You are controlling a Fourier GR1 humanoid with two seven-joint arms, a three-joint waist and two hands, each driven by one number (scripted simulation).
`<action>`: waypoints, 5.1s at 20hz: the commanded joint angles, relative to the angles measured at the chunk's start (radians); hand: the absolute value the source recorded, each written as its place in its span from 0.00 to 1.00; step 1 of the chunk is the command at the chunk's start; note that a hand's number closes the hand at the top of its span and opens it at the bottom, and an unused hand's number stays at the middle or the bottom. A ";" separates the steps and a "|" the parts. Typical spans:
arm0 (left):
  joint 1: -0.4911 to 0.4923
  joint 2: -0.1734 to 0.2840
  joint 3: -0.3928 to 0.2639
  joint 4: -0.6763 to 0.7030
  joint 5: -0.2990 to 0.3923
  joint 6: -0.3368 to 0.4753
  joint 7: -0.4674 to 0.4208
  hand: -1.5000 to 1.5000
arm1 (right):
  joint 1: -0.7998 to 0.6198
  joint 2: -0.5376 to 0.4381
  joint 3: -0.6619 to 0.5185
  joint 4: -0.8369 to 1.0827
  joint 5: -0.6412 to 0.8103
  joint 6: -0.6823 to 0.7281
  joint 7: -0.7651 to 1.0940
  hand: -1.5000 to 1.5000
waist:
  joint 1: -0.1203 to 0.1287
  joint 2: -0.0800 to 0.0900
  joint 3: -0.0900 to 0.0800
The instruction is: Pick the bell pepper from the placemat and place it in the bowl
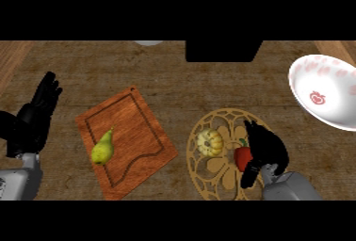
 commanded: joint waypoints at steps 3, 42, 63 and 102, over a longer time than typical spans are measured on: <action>0.030 0.012 0.038 -0.047 0.005 -0.044 0.026 0.50 | 0.024 -0.004 -0.069 0.117 -0.029 -0.004 -0.150 1.00 | 0.003 0.000 0.000; 0.013 -0.063 0.072 -0.007 -0.072 -0.056 -0.007 0.50 | -0.180 -0.209 -0.463 -0.269 0.065 -0.238 -0.455 1.00 | -0.013 -0.001 0.000; 0.057 -0.108 0.056 -0.084 -0.100 -0.072 0.006 0.50 | -0.470 -0.344 -0.763 0.757 -0.069 -0.488 -1.086 1.00 | 0.026 0.007 0.001; 0.014 -0.075 0.093 -0.077 -0.071 -0.118 0.030 0.50 | -0.339 -0.791 -1.294 1.408 -0.544 0.215 -1.460 0.00 | 0.028 0.018 0.011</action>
